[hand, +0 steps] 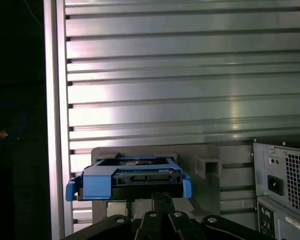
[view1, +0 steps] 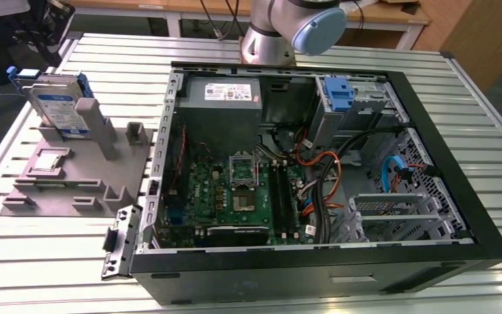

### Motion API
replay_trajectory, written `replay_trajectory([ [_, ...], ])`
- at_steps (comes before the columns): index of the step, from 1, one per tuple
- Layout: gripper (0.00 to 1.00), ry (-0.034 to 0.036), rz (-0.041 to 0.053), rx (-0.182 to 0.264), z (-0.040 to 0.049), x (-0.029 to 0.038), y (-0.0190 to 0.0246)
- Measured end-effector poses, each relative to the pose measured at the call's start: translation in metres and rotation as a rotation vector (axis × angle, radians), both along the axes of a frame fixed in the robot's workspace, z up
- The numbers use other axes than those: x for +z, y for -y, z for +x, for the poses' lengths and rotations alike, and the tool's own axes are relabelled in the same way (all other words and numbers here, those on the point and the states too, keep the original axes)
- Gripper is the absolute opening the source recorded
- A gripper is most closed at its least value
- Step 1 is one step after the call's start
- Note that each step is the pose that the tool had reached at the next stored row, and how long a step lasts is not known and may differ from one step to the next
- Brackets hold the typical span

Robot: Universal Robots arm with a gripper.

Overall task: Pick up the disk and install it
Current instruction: 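Reach for the disk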

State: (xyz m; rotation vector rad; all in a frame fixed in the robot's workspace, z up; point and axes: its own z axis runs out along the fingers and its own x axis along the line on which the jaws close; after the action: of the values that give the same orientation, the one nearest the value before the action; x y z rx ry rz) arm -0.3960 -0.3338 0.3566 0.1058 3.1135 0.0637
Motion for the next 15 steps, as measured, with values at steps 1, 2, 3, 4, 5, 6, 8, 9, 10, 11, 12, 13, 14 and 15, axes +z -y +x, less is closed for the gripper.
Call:
replay_trajectory([
  [1,0.10,0.0000,-0.0007,0.001,0.0000,0.0000,0.0000],
  [2,0.10,-0.0001,-0.0008,0.001,0.0000,0.0000,0.0000],
  [3,0.10,0.0000,-0.0010,0.001,-0.0001,0.0000,0.0000],
  [4,0.10,-0.0004,-0.0012,0.001,-0.0001,-0.0001,0.0000],
  [5,0.10,-0.0048,-0.0011,0.000,-0.0001,-0.0004,0.0000],
  [6,0.10,-0.0136,-0.0011,0.001,-0.0001,-0.0007,0.0000],
  [8,0.10,-0.0207,-0.0012,0.001,-0.0002,-0.0009,0.0000],
  [9,0.10,-0.0209,-0.0012,0.001,-0.0002,-0.0009,0.0000],
  [10,0.10,-0.0210,-0.0012,0.001,-0.0001,-0.0009,0.0000],
  [11,0.10,-0.0210,-0.0011,0.001,-0.0001,-0.0009,0.0000],
  [12,0.10,-0.0210,-0.0011,0.001,-0.0001,-0.0009,0.0000],
  [13,0.10,-0.0211,-0.0012,0.001,-0.0001,-0.0009,0.0000],
  [14,0.10,-0.0212,-0.0012,0.003,-0.0001,-0.0009,0.0000],
  [15,0.10,-0.0211,-0.0013,0.011,-0.0004,-0.0010,0.0000],
])
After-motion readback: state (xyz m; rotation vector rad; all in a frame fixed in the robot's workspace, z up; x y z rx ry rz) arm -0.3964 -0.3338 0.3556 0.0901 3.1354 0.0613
